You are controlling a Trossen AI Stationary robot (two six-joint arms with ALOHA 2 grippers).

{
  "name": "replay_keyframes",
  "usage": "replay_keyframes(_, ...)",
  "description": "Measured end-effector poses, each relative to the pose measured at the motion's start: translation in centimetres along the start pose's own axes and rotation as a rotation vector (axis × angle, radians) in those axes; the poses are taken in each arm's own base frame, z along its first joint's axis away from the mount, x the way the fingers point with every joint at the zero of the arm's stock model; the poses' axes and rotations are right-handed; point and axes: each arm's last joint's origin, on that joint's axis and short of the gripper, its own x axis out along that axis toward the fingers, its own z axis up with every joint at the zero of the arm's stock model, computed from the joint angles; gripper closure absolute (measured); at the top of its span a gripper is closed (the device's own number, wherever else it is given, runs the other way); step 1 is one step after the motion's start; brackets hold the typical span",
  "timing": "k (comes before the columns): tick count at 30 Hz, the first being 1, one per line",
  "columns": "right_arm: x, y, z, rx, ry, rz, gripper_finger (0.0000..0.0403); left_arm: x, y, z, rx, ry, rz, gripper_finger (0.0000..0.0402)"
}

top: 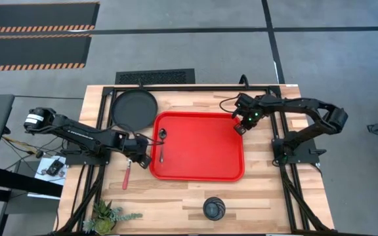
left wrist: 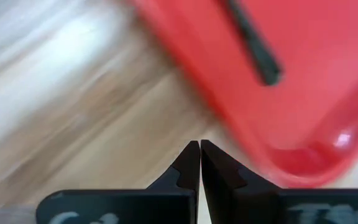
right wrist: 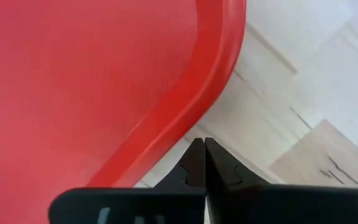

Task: Pick and place plate/cup/fork/spoon on tray
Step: Adjust the orange tray on the table, then put the black plate on the orange tray

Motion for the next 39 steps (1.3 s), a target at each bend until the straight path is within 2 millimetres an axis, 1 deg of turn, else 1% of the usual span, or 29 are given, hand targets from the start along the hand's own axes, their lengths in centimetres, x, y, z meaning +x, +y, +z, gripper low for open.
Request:
replay_keyframes(2,0.0,0.0,0.1,-0.001,-0.009,0.003,0.0393,0.0,0.1,0.0,-0.014,-0.008,0.015,0.0401)
replay_keyframes(7,0.0,0.1,0.3,0.010,-0.031,0.026,0.0394,0.0,-0.7,0.5,-0.008,-0.063,-0.065,0.0401)
replay_keyframes(14,0.0,0.2,0.5,0.014,-0.042,0.035,0.0393,0.0,-0.9,0.4,-0.019,-0.064,-0.077,0.0401)
replay_keyframes(26,-0.4,-0.9,0.7,0.049,-0.058,0.030,0.0386,-0.1,-1.4,-0.1,-0.017,-0.062,-0.110,0.0401)
replay_keyframes(30,-1.1,-0.9,0.5,0.031,-0.085,0.034,0.0386,-0.3,-1.7,0.1,0.015,-0.053,-0.103,0.0401)
replay_keyframes(34,-2.1,-0.8,0.2,0.016,-0.127,0.043,0.0386,-1.4,-2.4,0.5,0.094,-0.032,-0.073,0.0401)
replay_keyframes(37,-3.2,-0.5,-0.1,-0.003,-0.182,0.057,0.0386,-2.5,-2.9,1.4,0.127,-0.020,-0.047,0.0401)
replay_keyframes(39,-3.9,-0.2,-0.3,-0.021,-0.223,0.070,0.0387,-3.2,-2.7,2.2,0.132,-0.013,-0.007,0.0401)
